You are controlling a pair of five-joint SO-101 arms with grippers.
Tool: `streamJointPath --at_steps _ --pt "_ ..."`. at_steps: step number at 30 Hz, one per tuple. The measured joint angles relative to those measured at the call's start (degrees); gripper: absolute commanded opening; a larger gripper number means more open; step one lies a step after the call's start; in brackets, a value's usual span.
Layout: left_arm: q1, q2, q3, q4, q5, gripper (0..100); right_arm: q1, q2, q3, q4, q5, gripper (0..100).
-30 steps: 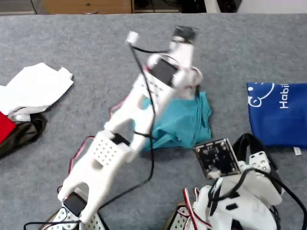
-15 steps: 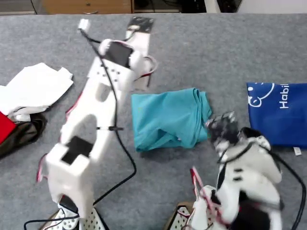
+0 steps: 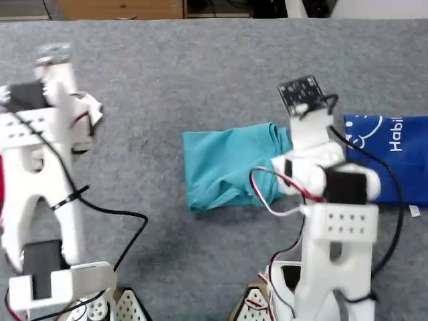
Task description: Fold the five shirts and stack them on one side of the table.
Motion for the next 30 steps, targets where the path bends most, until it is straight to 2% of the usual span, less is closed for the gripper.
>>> streamJointPath --at_steps 6,11,17,23,30 --pt "-8.1 -1.6 5.5 0.0 -3.4 2 -12.4 6.0 -4.7 -2.3 -4.5 0.4" --pt "-9.7 -1.9 11.2 -0.5 -3.5 2 -22.7 10.6 -5.4 -5.3 -6.5 0.4" --pt "-12.0 -1.9 14.7 -1.1 -3.5 2 -30.2 20.2 -5.4 -5.5 -6.8 0.3" --pt "-17.8 -1.9 15.5 -4.1 -4.5 2 -28.7 31.6 -4.2 -5.5 -4.5 0.2" --pt "-21.5 -1.9 16.2 -5.2 -8.8 2 -15.0 38.9 -1.9 -6.0 3.9 0.2"
